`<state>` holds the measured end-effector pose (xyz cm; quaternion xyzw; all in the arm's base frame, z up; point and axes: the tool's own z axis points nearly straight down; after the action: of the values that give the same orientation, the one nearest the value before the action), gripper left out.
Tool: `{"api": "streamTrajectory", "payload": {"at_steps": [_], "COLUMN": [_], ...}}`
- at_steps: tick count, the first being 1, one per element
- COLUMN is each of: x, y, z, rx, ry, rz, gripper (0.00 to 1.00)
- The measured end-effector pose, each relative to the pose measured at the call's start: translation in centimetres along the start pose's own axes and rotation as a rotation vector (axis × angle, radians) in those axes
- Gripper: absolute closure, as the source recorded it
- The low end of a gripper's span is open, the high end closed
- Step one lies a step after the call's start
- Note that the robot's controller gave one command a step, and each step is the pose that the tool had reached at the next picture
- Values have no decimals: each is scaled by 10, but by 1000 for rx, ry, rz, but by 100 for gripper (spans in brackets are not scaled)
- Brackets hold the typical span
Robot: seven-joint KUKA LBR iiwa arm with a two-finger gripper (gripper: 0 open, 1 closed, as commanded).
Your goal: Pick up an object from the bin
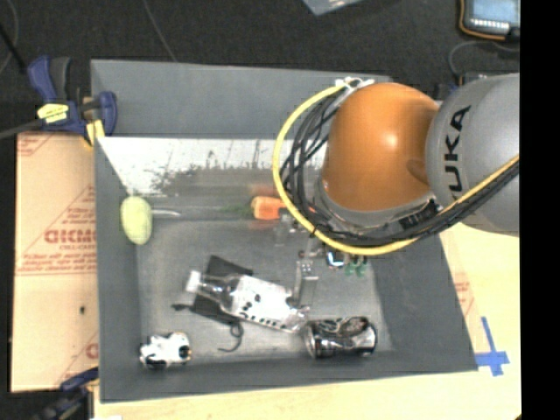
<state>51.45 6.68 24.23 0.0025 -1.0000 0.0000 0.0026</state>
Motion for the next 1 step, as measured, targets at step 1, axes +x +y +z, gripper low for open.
{"api": "streamTrajectory", "payload": {"at_steps": [1], "x": [-1], "y": [0], "z": [-4], "rx": [-1], "ry": [-8], "rz": [2], "gripper": [0]}}
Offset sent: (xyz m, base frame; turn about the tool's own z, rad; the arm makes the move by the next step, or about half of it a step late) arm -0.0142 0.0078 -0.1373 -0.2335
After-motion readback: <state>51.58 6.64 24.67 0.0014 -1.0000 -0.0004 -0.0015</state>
